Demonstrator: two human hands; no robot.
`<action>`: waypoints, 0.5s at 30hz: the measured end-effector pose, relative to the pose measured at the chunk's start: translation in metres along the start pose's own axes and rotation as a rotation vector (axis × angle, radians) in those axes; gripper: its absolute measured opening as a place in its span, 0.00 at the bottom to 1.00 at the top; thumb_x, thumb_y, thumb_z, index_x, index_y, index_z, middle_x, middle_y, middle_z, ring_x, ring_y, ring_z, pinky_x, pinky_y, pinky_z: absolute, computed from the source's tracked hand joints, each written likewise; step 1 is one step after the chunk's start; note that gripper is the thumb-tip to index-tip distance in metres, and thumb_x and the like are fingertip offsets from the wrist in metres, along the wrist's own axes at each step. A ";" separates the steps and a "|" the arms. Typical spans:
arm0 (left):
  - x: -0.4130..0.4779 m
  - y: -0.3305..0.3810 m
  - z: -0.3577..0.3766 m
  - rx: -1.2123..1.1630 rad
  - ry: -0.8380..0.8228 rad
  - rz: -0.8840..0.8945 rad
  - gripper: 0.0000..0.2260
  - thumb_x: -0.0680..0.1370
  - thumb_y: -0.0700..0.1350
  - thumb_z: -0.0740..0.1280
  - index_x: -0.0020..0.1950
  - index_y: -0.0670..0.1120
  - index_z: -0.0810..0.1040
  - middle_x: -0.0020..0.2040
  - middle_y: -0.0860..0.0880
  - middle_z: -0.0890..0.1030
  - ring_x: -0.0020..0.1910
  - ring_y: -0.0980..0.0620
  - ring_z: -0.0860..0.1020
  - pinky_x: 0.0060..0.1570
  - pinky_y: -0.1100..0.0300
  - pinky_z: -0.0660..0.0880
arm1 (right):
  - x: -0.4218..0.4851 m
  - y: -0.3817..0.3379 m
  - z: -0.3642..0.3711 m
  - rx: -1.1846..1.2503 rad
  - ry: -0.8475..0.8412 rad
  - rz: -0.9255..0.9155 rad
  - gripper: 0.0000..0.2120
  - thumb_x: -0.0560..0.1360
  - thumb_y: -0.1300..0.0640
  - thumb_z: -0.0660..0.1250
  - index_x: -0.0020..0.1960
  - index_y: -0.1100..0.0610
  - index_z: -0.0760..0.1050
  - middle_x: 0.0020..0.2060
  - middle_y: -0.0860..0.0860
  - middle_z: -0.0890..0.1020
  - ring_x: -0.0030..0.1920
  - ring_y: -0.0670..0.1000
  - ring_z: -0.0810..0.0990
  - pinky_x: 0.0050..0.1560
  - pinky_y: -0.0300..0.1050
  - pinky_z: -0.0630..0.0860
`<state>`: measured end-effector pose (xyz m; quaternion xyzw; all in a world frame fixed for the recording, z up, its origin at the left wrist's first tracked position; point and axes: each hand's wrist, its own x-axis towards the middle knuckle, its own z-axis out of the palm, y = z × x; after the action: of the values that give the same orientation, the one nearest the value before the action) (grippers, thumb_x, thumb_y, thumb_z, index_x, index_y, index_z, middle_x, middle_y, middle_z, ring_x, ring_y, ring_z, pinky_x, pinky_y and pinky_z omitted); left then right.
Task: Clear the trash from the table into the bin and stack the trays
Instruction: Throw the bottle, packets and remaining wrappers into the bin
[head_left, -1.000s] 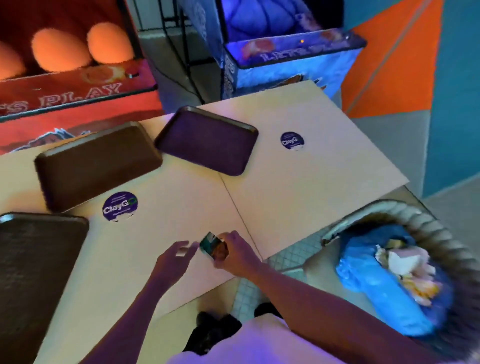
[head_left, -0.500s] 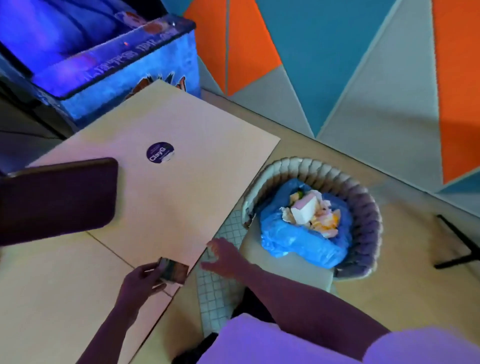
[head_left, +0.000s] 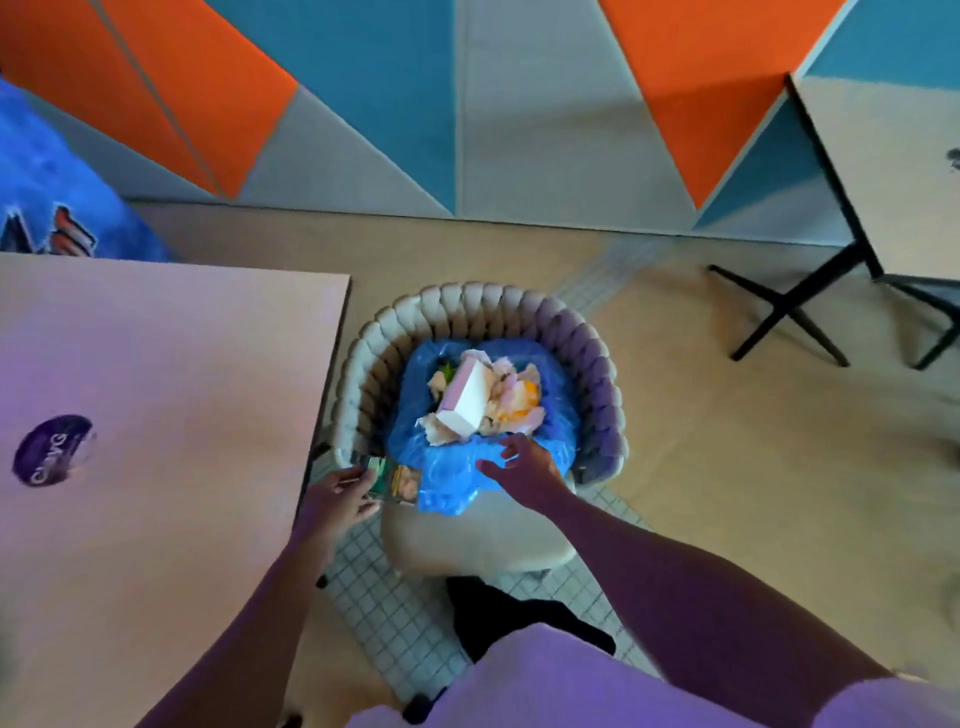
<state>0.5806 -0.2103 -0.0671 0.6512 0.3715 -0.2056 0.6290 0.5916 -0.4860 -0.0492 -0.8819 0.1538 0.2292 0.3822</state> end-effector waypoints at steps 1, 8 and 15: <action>0.008 0.007 0.016 0.030 -0.017 -0.001 0.13 0.81 0.37 0.69 0.65 0.33 0.77 0.56 0.36 0.79 0.44 0.44 0.81 0.34 0.65 0.82 | 0.006 0.007 -0.009 0.010 0.028 0.024 0.27 0.75 0.46 0.76 0.66 0.59 0.75 0.58 0.54 0.82 0.58 0.54 0.82 0.62 0.47 0.75; 0.051 0.053 0.105 0.156 -0.111 0.021 0.13 0.82 0.39 0.69 0.63 0.34 0.78 0.55 0.37 0.80 0.45 0.44 0.82 0.34 0.64 0.82 | 0.045 0.043 -0.047 0.124 0.186 0.185 0.24 0.74 0.42 0.75 0.60 0.58 0.78 0.55 0.51 0.83 0.56 0.53 0.82 0.59 0.48 0.77; 0.066 0.091 0.149 0.269 -0.236 0.010 0.22 0.81 0.60 0.67 0.69 0.49 0.77 0.61 0.47 0.82 0.56 0.47 0.84 0.45 0.60 0.81 | 0.070 0.054 -0.067 0.191 0.247 0.262 0.25 0.73 0.40 0.75 0.60 0.57 0.77 0.55 0.51 0.83 0.56 0.53 0.82 0.61 0.50 0.77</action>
<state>0.7202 -0.3344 -0.0736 0.7027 0.2612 -0.3252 0.5764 0.6464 -0.5780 -0.0778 -0.8355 0.3341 0.1513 0.4091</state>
